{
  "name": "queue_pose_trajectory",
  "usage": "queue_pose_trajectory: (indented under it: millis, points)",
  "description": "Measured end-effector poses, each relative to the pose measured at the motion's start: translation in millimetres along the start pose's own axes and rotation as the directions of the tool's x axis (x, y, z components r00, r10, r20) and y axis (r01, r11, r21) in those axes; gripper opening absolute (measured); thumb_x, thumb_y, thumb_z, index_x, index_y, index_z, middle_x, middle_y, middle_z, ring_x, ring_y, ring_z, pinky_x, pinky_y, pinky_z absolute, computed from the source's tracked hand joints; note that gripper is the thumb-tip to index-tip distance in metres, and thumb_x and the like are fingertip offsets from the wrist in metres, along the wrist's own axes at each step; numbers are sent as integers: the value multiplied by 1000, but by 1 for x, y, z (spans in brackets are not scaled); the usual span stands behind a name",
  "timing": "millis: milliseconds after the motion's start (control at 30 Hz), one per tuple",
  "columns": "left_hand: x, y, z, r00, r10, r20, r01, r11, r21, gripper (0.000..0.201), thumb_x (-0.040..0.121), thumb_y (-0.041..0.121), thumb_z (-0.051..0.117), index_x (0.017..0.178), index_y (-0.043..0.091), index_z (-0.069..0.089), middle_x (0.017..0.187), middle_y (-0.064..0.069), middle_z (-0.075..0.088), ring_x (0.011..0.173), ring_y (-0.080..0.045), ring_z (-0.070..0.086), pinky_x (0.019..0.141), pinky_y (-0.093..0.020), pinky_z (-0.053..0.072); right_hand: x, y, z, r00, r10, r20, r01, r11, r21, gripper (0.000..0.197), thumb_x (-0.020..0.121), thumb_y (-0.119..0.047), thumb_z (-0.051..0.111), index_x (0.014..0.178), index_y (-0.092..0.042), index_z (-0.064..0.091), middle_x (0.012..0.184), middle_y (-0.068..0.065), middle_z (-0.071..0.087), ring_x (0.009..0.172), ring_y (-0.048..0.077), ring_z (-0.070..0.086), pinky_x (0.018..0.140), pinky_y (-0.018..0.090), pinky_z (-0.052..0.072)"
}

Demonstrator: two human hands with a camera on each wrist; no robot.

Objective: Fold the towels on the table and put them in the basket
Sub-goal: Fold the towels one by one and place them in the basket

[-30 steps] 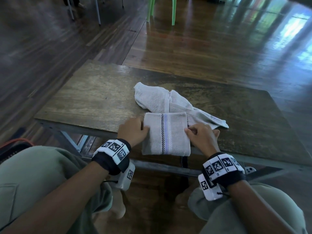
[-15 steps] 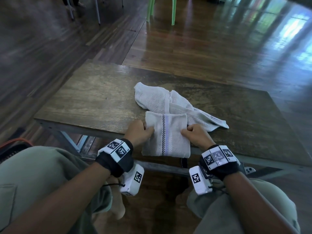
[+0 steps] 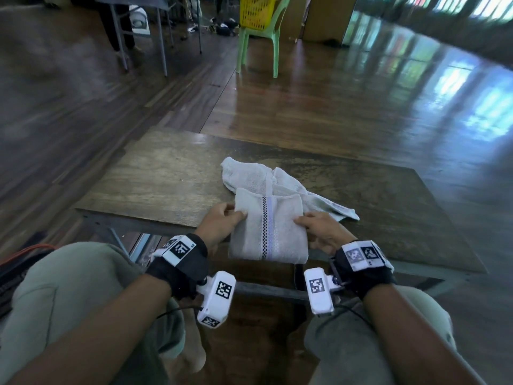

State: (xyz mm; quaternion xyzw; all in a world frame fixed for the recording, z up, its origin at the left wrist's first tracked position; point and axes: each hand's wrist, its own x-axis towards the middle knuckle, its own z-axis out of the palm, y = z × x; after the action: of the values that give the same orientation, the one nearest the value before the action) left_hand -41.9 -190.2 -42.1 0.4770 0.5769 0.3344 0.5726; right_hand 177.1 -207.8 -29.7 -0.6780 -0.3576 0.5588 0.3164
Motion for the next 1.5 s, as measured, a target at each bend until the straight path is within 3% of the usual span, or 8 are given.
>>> queue_pose_trajectory:
  millis: [167,467,733,933,1000,1133,1400,1500]
  points:
    - [-36,28,-17,996,90,-11,-90,996,-27,46,88,31,60,131,16,48,121,-5,59,108,-25,57,91,-47,50,-46,-23,5,988,-154,5,154,987,48,17,96,-20,46,106,-11,57,104,8,64,95,22,61,84,41,52]
    - [-114,95,-47,935,349,-69,-354,932,-73,32,93,21,55,123,11,53,112,-7,61,87,-15,58,65,-28,47,-128,-76,15,922,-385,-46,380,921,-80,23,95,-26,48,111,-12,55,82,1,61,65,11,57,52,26,45]
    - [-149,120,-87,891,412,-190,-426,904,-42,36,92,22,55,127,14,50,120,-8,57,102,-19,55,73,-31,48,-151,-120,44,861,-506,55,509,859,-64,27,94,-27,50,113,-8,53,83,4,60,67,15,56,52,30,44]
    - [-167,103,-138,842,382,-381,-424,905,-30,36,92,24,57,126,15,51,120,-4,58,105,-20,55,75,-33,47,-141,-143,104,807,-541,237,574,813,-98,15,95,-26,47,99,-14,56,92,4,63,79,19,60,58,30,49]
    - [-177,92,-159,817,359,-452,-417,908,-32,37,90,23,58,126,14,52,121,-4,59,109,-22,57,82,-39,50,-136,-146,132,795,-521,310,574,812,-108,18,95,-27,47,103,-14,56,100,6,63,90,23,61,68,36,51]
    - [-200,61,-203,752,299,-587,-406,912,-56,41,86,20,64,122,7,54,118,-8,61,106,-26,59,91,-44,50,-131,-144,198,753,-480,450,582,804,-117,21,96,-27,46,111,-14,53,101,4,61,87,18,58,65,31,48]
    - [-243,-21,-273,595,111,-796,-290,953,-84,37,90,10,59,125,0,52,119,-18,60,96,-22,56,79,-33,48,-126,-112,324,647,-373,665,597,790,-139,28,93,-24,49,118,-10,51,103,5,62,79,16,58,58,29,47]
    - [-249,-54,-291,565,43,-824,-233,967,-109,36,91,11,57,125,2,51,113,-11,59,91,-18,55,63,-22,44,-115,-92,366,633,-337,697,597,785,-163,34,92,-22,51,122,-6,49,105,7,61,78,18,58,58,31,47]
